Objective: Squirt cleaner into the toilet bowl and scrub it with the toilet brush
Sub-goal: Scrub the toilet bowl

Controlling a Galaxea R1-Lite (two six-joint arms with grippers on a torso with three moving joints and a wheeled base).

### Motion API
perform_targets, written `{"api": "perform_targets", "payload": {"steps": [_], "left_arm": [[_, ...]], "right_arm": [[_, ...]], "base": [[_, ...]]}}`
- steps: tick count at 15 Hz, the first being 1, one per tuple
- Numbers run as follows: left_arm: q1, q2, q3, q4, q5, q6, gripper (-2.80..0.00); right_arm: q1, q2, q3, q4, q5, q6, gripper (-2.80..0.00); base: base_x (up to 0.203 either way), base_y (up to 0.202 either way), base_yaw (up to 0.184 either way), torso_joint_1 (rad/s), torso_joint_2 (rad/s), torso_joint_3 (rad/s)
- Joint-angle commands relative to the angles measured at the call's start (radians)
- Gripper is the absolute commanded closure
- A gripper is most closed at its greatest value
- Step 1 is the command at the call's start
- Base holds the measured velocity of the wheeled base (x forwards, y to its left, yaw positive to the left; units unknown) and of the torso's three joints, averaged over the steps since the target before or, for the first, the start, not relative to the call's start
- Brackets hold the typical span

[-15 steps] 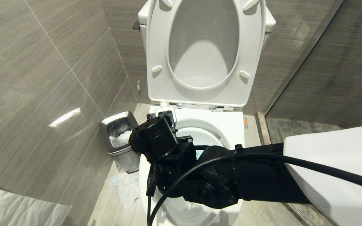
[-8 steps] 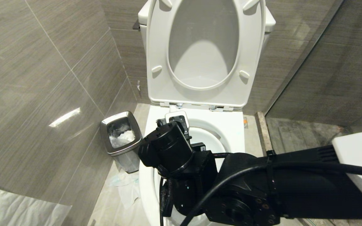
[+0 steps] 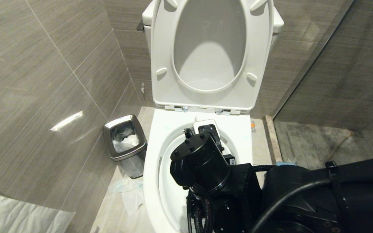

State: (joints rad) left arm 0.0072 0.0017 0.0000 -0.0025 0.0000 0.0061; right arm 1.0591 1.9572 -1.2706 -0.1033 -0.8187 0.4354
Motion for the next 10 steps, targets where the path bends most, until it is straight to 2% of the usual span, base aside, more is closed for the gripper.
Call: {"api": "perform_targets", "payload": {"steps": [1, 10], "left_arm": [[0.0, 0.0, 0.0, -0.001, 0.0, 0.0, 0.0], [0.0, 0.0, -0.001, 0.001, 0.0, 0.0, 0.0]], "right_arm": [[-0.013, -0.04, 0.025, -0.001, -0.005, 0.003, 0.0], [-0.126, -0.086, 0.096, -0.01, -0.009, 0.02, 0.0]], "base": [[0.0, 0.0, 0.0, 0.0, 0.0, 0.0], [0.0, 0.0, 0.0, 0.0, 0.0, 0.0]]}}
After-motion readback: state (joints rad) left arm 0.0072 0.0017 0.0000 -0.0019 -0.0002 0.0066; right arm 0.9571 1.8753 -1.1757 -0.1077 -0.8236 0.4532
